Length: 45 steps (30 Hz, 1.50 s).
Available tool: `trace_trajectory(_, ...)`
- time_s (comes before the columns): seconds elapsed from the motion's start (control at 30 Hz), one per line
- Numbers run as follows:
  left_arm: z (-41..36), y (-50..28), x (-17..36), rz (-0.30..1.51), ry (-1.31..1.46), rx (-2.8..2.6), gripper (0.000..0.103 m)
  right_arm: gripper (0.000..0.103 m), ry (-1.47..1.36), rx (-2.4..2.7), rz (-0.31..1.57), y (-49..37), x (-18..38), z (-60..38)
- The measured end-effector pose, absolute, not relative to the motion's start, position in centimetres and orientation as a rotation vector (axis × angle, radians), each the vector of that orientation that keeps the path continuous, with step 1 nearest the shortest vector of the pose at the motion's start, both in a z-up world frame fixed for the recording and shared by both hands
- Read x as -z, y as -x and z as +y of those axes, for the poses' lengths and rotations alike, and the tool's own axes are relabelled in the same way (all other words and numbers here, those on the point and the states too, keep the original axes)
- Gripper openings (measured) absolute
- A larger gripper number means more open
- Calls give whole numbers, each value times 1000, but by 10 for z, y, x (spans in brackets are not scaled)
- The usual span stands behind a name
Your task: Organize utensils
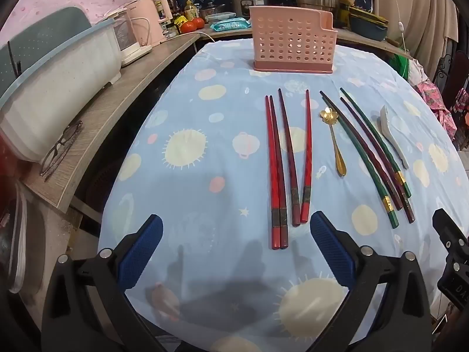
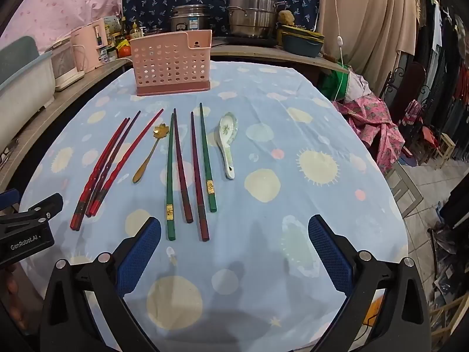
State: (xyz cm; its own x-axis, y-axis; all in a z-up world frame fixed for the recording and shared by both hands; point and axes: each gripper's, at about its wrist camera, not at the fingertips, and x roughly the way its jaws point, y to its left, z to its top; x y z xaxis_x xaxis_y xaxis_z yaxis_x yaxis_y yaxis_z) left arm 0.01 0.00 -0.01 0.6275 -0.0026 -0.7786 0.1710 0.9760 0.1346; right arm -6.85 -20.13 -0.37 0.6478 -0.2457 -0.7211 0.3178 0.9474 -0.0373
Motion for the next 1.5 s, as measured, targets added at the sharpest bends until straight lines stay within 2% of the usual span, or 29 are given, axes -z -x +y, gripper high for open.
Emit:
trace_trajectory(0.4, 10, 4, -3, 892, -202, 95, 96, 96, -86, 315, 801, 70, -5, -198)
trace_trajectory(0.97, 20, 5, -34, 884, -182, 81, 96, 96, -75, 304, 766, 70, -36, -192)
trace_trajectory(1.5, 16, 13, -36, 889, -185, 98, 96, 96, -66, 305, 769, 73, -36, -190)
